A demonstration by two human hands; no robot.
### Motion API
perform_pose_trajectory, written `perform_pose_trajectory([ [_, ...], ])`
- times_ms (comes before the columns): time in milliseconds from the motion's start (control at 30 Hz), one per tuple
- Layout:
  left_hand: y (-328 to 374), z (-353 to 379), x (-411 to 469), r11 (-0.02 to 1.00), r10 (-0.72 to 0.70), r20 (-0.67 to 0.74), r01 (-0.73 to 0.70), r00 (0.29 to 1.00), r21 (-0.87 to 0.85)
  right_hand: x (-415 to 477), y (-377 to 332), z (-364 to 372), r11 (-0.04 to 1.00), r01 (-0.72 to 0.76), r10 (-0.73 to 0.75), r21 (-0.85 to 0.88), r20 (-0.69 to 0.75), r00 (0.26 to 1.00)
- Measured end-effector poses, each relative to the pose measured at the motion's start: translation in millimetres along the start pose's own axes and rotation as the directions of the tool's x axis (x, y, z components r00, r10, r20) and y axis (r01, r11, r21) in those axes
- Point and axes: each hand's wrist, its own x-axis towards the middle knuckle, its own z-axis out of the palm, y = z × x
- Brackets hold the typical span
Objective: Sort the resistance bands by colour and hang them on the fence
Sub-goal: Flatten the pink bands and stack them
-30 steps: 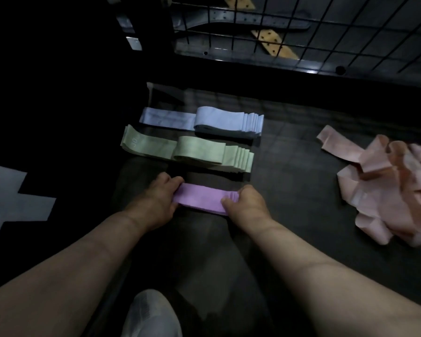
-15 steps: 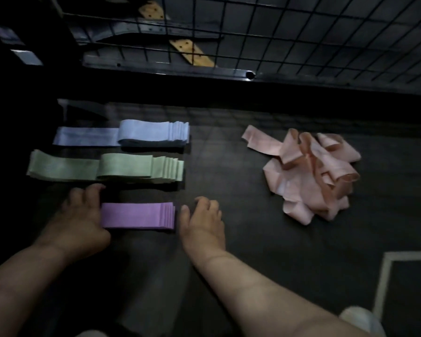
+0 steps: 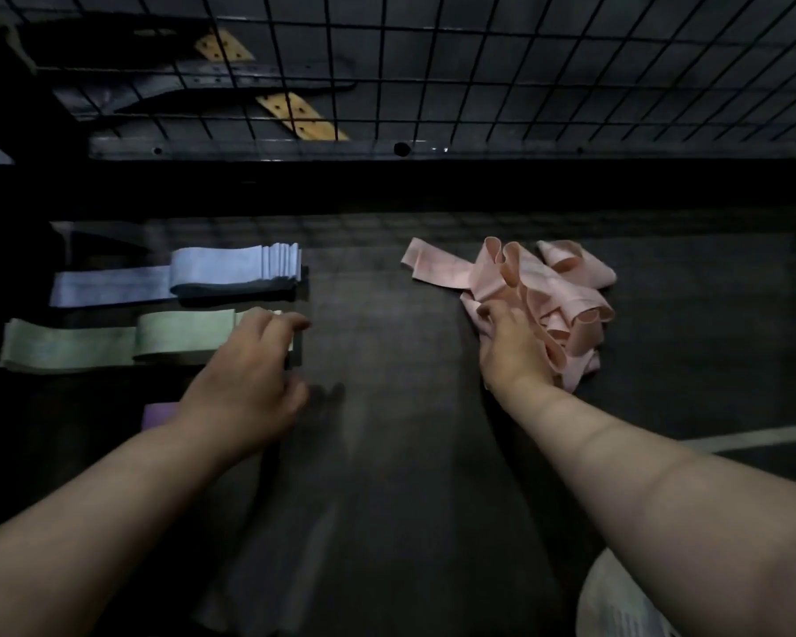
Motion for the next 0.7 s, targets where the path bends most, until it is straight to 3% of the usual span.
perform_pose_trajectory([
  [133, 23, -22, 7, 0.998, 0.053, 0.035, -0.054, 0.998, 0.013, -16, -16, -21, 0.970, -0.088, 0.108, 0.228, -0.079, 0.991],
  [267, 49, -62, 6, 0.998, 0.060, 0.029, -0.061, 0.998, 0.025, -31, -43, -68, 0.956, -0.068, 0.112, 0.284, -0.140, 0.984],
  [467, 103, -141, 0, 0.999, 0.047, 0.100, -0.050, 0.994, 0.020, -59, -84, -167, 0.965, 0.147, -0.084, 0.219, -0.273, 0.958],
  [600, 152, -203, -10, 0.999, 0.027, 0.038, -0.028, 0.999, 0.015, -98, -116, -242, 0.955, 0.247, -0.203, 0.165, -0.247, 0.947],
  [700, 198, -245, -24, 0.993, 0.051, -0.053, -0.056, 0.997, -0.100, -132, -142, -289, 0.916, 0.357, -0.308, 0.185, -0.246, 0.919],
])
